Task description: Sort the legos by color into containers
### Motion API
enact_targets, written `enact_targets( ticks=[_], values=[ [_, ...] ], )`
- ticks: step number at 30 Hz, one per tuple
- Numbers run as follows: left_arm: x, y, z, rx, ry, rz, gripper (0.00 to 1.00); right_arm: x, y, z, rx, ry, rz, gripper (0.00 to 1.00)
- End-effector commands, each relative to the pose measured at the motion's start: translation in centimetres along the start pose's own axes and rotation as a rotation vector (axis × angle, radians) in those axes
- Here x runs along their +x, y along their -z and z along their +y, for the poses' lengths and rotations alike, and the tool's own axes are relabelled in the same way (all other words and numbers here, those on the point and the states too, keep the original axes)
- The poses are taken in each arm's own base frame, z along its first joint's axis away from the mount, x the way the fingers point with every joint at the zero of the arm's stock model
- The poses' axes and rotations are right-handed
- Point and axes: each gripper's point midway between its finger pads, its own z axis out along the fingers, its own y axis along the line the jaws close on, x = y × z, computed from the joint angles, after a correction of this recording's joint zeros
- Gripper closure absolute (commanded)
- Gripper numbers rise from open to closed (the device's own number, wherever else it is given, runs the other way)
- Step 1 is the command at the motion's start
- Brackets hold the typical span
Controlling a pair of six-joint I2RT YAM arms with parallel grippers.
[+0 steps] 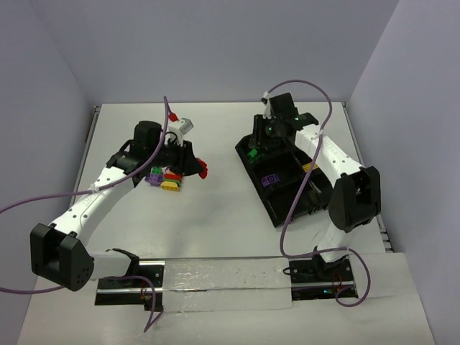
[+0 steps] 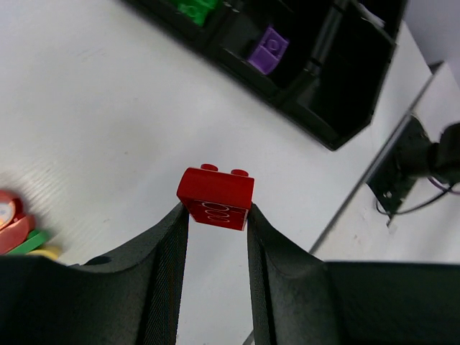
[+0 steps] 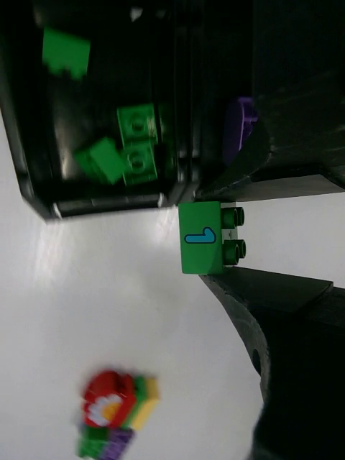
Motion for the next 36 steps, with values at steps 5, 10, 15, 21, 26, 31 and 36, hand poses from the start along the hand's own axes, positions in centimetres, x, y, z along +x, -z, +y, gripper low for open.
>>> enact_targets(
  ticks=[5, 10, 15, 21, 26, 31, 36],
  values=[
    [-5.0, 0.8, 1.6, -0.175, 0.080, -0.199, 1.00, -5.1, -2.9, -6.4, 0.277, -0.162, -0.136, 0.83],
    [-5.6, 0.7, 1.2, -0.163, 0.118, -0.222, 1.00, -6.8, -4.9, -6.6, 0.282, -0.165, -0.142, 0.52],
    [-5.0, -0.3, 1.2, -0.155, 0.156, -0.165, 1.00, -7.4, -4.6, -6.5, 0.285, -0.150, -0.161, 0.35],
    [-3.4, -2.6, 1.5, -0.219, 0.129, -0.093, 1.00, -7.5, 0.3, -6.2, 0.308, -0.133, -0.242, 0.33],
    [-1.1, -5.4, 1.6, -0.262, 0.135, -0.009, 1.00, -5.0, 4.3, -6.3, 0.296, -0.153, -0.311, 0.33],
    [2.0, -8.2, 2.1, -0.351, 0.140, 0.079, 1.00, -1.6, 7.5, -7.3, 0.326, -0.175, -0.350, 0.33],
    [4.2, -10.0, 3.1, -0.450, 0.192, 0.131, 1.00, 0.3, 9.7, -7.8, 0.346, -0.207, -0.385, 0.33]
  ],
)
